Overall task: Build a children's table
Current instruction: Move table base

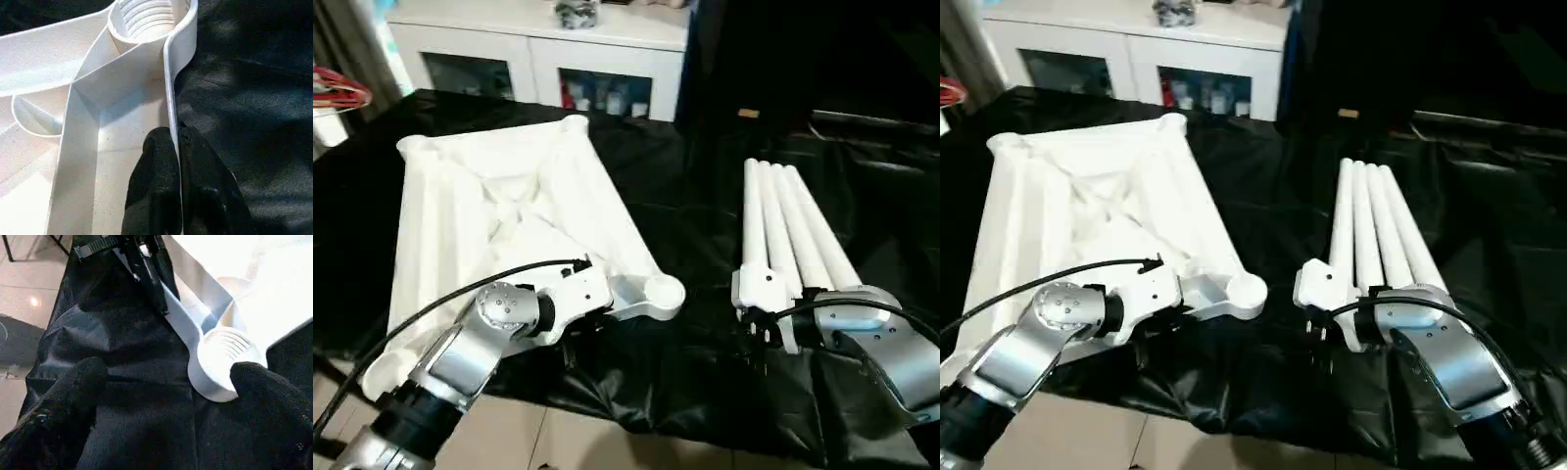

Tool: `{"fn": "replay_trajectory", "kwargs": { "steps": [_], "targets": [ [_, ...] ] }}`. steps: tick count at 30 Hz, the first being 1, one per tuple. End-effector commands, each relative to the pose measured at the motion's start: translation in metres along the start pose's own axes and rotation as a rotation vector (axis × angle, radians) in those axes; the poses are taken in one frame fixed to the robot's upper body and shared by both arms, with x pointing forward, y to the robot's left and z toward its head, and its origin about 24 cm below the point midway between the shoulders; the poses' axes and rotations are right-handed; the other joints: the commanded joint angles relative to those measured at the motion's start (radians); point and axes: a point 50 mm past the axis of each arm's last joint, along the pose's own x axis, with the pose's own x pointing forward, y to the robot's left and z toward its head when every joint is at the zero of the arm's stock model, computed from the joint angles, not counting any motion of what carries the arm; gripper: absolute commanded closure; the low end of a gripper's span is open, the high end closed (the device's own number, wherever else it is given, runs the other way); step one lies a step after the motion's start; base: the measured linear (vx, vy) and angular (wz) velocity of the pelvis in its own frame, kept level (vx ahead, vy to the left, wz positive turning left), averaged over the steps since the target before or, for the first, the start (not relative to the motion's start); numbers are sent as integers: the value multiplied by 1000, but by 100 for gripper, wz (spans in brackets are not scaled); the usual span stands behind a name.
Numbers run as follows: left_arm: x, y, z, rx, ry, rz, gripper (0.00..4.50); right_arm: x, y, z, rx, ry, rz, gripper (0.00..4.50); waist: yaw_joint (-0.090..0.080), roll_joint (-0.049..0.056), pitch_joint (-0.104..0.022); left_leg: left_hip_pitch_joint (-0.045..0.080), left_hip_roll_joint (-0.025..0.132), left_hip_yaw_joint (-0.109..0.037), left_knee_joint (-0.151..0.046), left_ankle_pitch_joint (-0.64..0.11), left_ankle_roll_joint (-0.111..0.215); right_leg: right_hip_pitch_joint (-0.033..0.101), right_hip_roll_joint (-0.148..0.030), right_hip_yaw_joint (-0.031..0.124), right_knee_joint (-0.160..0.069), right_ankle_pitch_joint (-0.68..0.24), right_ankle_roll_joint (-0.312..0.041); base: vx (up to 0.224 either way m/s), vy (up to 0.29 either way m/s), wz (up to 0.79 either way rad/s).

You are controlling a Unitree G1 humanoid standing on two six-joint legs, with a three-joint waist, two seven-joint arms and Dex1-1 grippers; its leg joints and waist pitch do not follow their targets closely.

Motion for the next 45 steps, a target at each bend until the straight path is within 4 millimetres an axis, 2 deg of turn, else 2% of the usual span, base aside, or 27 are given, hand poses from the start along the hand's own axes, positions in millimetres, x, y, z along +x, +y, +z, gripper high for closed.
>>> {"fn": "replay_trajectory", "kwargs": {
  "steps": [1,4,5,6,8,9,15,18,19,20,21,22,23,24,25,26,27,31,33,35,36,37,40,42,43,45],
  "targets": [
    [-6,15,17,113,-67,46,445,0,-2,0,-12,7,-10,0,1,-5,-62,8,38,-9,-60,-93,68,51,-78,57,-77,25,-210,0,0,0],
    [-6,24,10,136,-43,39,445,0,-1,0,-15,8,-21,0,1,-6,-62,6,36,-10,-61,-96,61,52,-78,56,-79,11,-198,0,0,0],
    [-6,28,6,132,-35,33,445,0,-2,0,-16,8,-26,0,2,3,-63,6,36,-12,-60,-97,58,52,-79,57,-78,12,-197,0,0,0],
    [-6,31,3,146,-16,36,445,0,-2,-1,-16,9,-28,0,0,6,-65,7,37,-13,-60,-104,48,53,-78,56,-76,30,-200,0,0,0],
    [-7,35,-2,153,8,29,445,0,-1,-1,-16,9,-30,0,0,2,-66,6,36,-13,-61,-101,46,55,-79,56,-75,49,-201,0,0,0],
    [-7,38,-4,147,12,39,445,0,-1,-1,-15,9,-32,0,0,8,-67,7,38,-14,-61,-101,43,55,-80,56,-73,56,-205,0,0,0],
    [-10,48,-13,136,14,65,445,1,0,0,-12,4,-52,0,-2,5,-66,7,39,-13,-61,-113,36,56,-81,56,-73,66,-217,0,0,0],
    [-11,48,-13,99,-15,38,445,2,0,1,-8,-2,-55,0,-2,3,-64,9,39,-12,-63,-134,31,55,-84,56,-78,16,-213,0,0,0],
    [-12,48,-13,89,-23,28,418,2,0,1,-7,-3,-55,0,-3,3,-63,9,40,-12,-64,-138,28,55,-84,56,-79,-2,-211,0,0,0],
    [-13,47,-12,84,-37,22,418,2,0,1,1,-12,-57,0,-4,-3,-63,8,40,-11,-64,-137,28,55,-83,57,-80,-11,-209,0,0,0],
    [-14,46,-11,84,-45,21,418,1,-1,2,6,-18,-58,0,-3,-1,-63,8,40,-12,-65,-135,27,55,-85,57,-79,-12,-210,0,0,0],
    [-15,45,-10,85,-58,23,418,1,-1,3,9,-21,-59,0,-4,-4,-63,8,42,-12,-65,-129,30,55,-85,58,-78,-3,-211,0,0,0],
    [-17,44,-8,83,-70,22,377,0,-2,3,9,-22,-60,0,-4,-2,-64,8,43,-12,-64,-123,32,54,-85,57,-76,5,-214,0,0,0],
    [-18,43,-6,89,-91,19,374,-1,-2,4,9,-22,-62,0,-3,0,-66,8,44,-12,-63,-109,36,54,-86,58,-72,33,-218,0,0,0],
    [-22,42,-1,83,-123,30,374,-2,-4,5,16,-32,-68,0,-4,-4,-66,8,44,-11,-63,-99,43,54,-84,57,-70,54,-224,0,0,0],
    [-26,40,3,88,-148,33,374,-4,-6,7,25,-44,-76,0,-2,-1,-67,8,46,-11,-63,-93,46,54,-87,57,-67,70,-236,0,0,0],
    [-27,39,4,91,-152,32,353,-4,-6,7,27,-47,-78,0,-3,-1,-64,7,45,-10,-63,-94,51,52,-84,57,-69,71,-242,0,0,0],
    [-47,30,21,46,-251,79,353,-7,-11,17,70,-114,-108,0,-6,-4,-59,9,46,-8,-67,-134,37,51,-85,56,-73,-15,-233,0,0,0],
    [-51,28,22,33,-262,96,353,-6,-12,20,83,-131,-117,0,-9,-5,-55,10,44,-7,-68,-142,31,48,-82,56,-78,-66,-223,0,0,0],
    [-56,23,24,7,-273,142,353,0,-22,24,115,-153,-210,0,-13,-4,-55,11,41,-5,-67,-145,27,43,-78,57,-84,-97,-208,0,0,0],
    [-57,22,24,-5,-271,149,353,1,-25,24,127,-152,-239,0,-15,-12,-55,12,42,-4,-67,-142,23,43,-76,57,-82,-100,-205,0,0,0],
    [-57,22,24,-15,-274,175,353,4,-34,23,157,-136,-326,0,-17,-10,-54,9,38,-5,-69,-132,19,43,-76,56,-83,-113,-200,0,0,0],
    [-55,20,25,-69,-291,265,353,9,-59,14,341,-51,-575,0,-27,-9,-54,13,35,-5,-71,-129,-10,39,-72,56,-84,-141,-194,0,0,0],
    [-53,15,26,-90,-295,279,353,11,-63,11,394,-27,-629,0,-25,-2,-57,18,36,-4,-69,-129,-25,36,-71,58,-83,-114,-194,0,0,0],
    [-52,12,28,-96,-295,277,353,12,-64,11,416,-24,-642,0,-26,-3,-57,13,36,-4,-70,-116,-24,40,-70,58,-79,-76,-192,0,0,0],
    [-50,8,30,-114,-305,267,353,12,-65,10,436,-10,-669,0,-23,-5,-61,11,35,-5,-69,-87,-21,44,-69,57,-74,-13,-186,0,0,0]
  ]
}}
